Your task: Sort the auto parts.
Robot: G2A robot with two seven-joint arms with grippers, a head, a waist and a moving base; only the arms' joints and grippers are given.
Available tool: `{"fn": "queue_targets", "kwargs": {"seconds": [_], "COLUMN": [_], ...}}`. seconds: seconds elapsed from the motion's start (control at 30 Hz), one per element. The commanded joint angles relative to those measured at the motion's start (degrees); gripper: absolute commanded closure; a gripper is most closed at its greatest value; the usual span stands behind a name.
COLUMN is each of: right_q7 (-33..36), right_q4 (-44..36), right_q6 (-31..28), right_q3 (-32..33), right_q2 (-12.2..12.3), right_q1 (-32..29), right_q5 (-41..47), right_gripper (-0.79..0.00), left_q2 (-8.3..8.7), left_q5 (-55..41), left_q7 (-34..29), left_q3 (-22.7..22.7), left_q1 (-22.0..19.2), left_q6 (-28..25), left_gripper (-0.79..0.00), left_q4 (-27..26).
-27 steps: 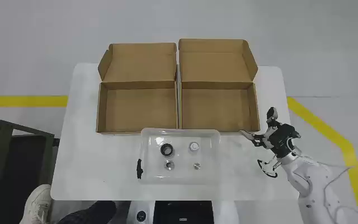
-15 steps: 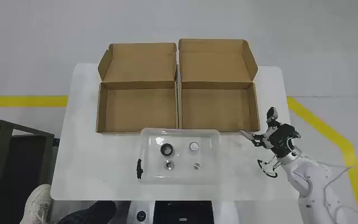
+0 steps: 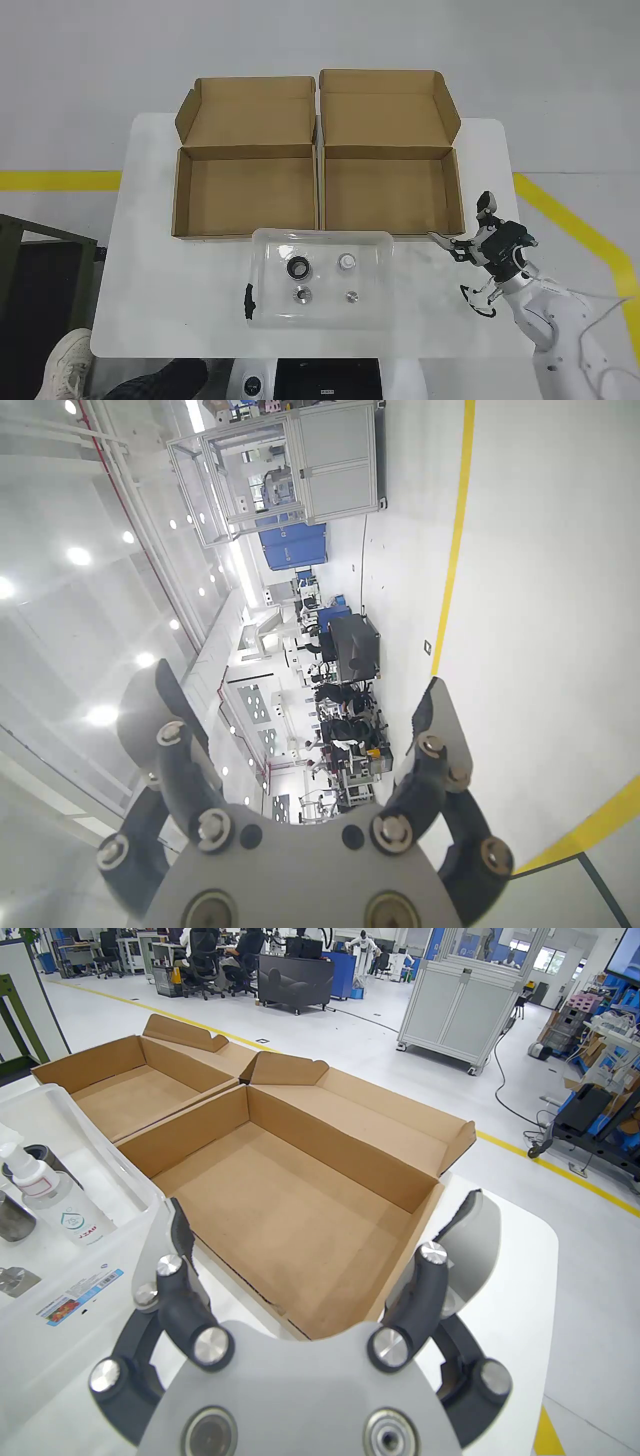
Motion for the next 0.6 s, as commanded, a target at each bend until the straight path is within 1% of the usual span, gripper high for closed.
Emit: {"fn": "queue_targets", "kwargs": {"seconds": [0.0,0.03,0.17,0.27,0.57], "right_q7": [0.48,1.50,6.88,9.70,16.36], "right_q4": [-0.19,-0.62,-1.83,-3.18,-10.24], "right_q6": [0.36,0.58,-3.05,-5.88,-14.07], "right_q3": [-0.07,-0.38,-0.84,-1.10,-2.83], "right_q2": [0.00,0.01,0.39,0.70,1.58], "right_q1": [0.06,0.26,1.55,2.06,1.73], "right_q5": [-0.06,-0.06,0.53,0.88,1.23], "right_gripper": [-0.785,-0.785,-0.785,-0.785,-0.785], "left_q2": [0.00,0.00,0.00,0.00,0.00], "left_q5": [0.00,0.00,0.00,0.00,0.00], "left_q7": [0.00,0.00,0.00,0.00,0.00], "left_q3": [0.00,0.00,0.00,0.00,0.00], "left_q1": [0.00,0.00,0.00,0.00,0.00], "left_q6": [0.00,0.00,0.00,0.00,0.00], "left_gripper": [-0.785,-0.785,-0.785,-0.785,-0.785], "left_q4": [0.00,0.00,0.00,0.00,0.00]}}
